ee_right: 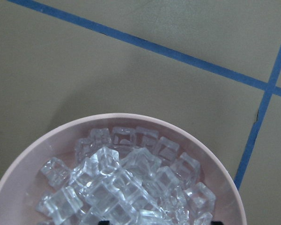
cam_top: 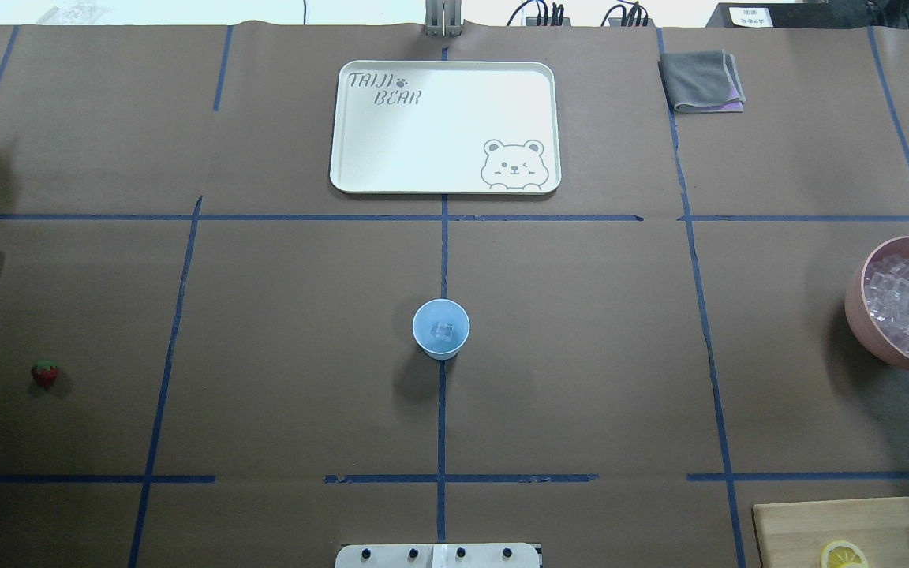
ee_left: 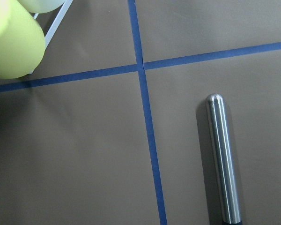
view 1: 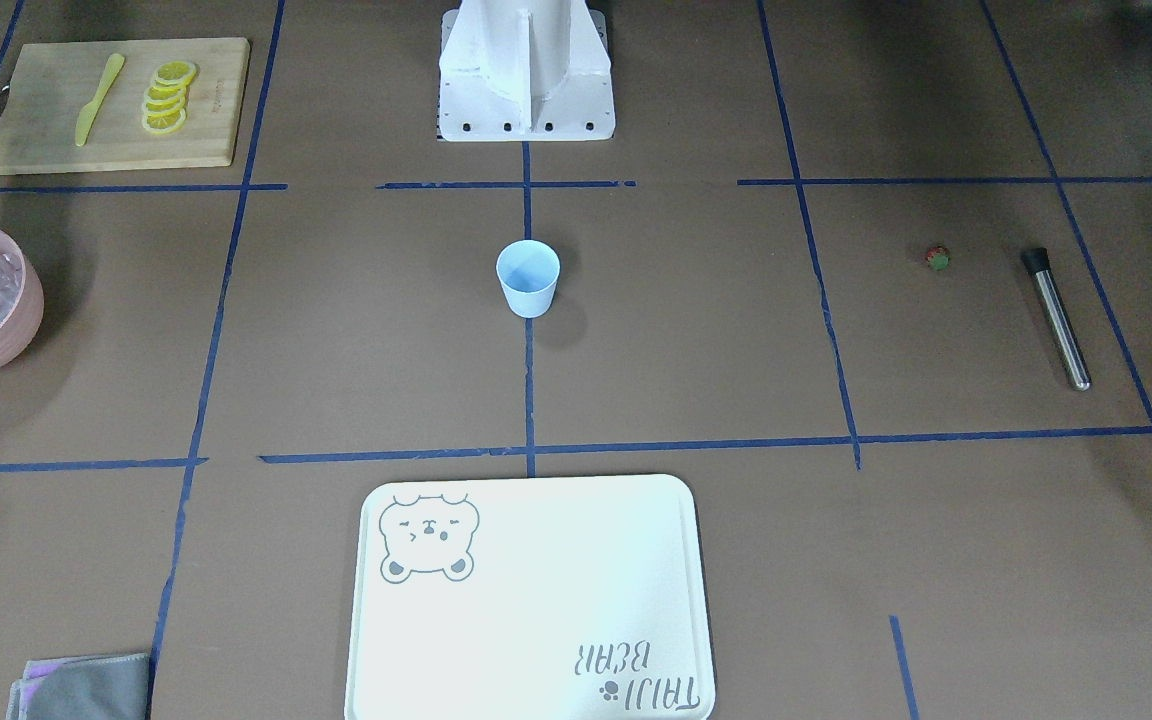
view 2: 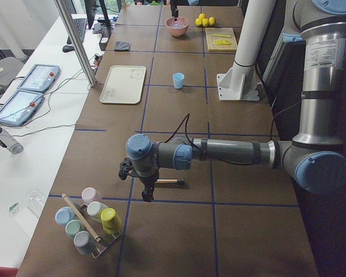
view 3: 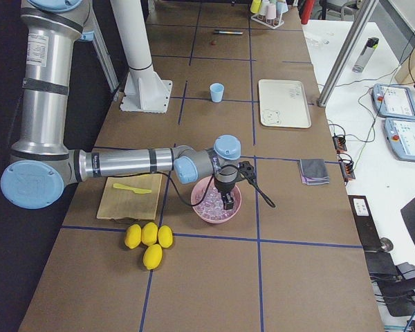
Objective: Mash ice and strawberries in cup
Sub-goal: 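Grasp another ice cube from the bowl with the right gripper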
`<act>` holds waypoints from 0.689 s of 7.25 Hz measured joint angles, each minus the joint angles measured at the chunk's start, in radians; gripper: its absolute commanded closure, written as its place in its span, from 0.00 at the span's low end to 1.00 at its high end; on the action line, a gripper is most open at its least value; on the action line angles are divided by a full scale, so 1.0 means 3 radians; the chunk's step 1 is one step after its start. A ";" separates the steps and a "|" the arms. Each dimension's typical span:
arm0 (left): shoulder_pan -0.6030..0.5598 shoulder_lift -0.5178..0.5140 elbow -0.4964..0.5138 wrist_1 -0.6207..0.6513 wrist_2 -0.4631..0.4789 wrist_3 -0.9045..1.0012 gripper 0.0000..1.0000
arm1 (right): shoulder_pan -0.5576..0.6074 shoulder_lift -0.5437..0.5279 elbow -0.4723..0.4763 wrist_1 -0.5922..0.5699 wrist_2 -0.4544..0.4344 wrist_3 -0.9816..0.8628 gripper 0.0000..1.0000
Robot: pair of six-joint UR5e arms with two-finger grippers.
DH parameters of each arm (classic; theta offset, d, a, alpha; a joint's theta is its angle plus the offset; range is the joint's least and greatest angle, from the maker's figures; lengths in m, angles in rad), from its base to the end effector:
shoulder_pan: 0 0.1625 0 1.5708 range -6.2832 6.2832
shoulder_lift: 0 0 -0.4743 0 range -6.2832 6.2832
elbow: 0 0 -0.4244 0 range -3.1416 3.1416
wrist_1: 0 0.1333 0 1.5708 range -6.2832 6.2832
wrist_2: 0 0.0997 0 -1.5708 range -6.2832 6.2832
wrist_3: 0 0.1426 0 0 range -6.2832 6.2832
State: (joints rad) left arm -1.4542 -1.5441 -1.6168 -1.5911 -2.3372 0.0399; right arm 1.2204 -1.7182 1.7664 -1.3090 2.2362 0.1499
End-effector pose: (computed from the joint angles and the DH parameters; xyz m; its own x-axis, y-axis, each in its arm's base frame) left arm 0.0258 -0.5159 0.7271 0.7071 0.1506 -0.6909 -0.1446 0.9872 0.0672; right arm -0.1234 -0.4696 0.6876 0.7155 -0.3083 0.6269 0.2226 0.9512 0.2138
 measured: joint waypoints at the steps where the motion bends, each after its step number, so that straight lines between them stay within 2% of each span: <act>1: 0.0000 -0.0001 0.0000 -0.0002 -0.0001 0.0000 0.00 | -0.0028 0.0004 -0.0016 0.0003 -0.0008 0.0012 0.31; 5: 0.0000 -0.0002 -0.0009 -0.0004 -0.0001 0.0000 0.00 | -0.0096 0.0007 -0.0056 0.0002 -0.0014 0.0012 0.34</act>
State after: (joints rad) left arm -1.4542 -1.5447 -1.6194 -1.5923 -2.3375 0.0399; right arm 1.1915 -1.7160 1.7496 -1.3084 2.2319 0.1536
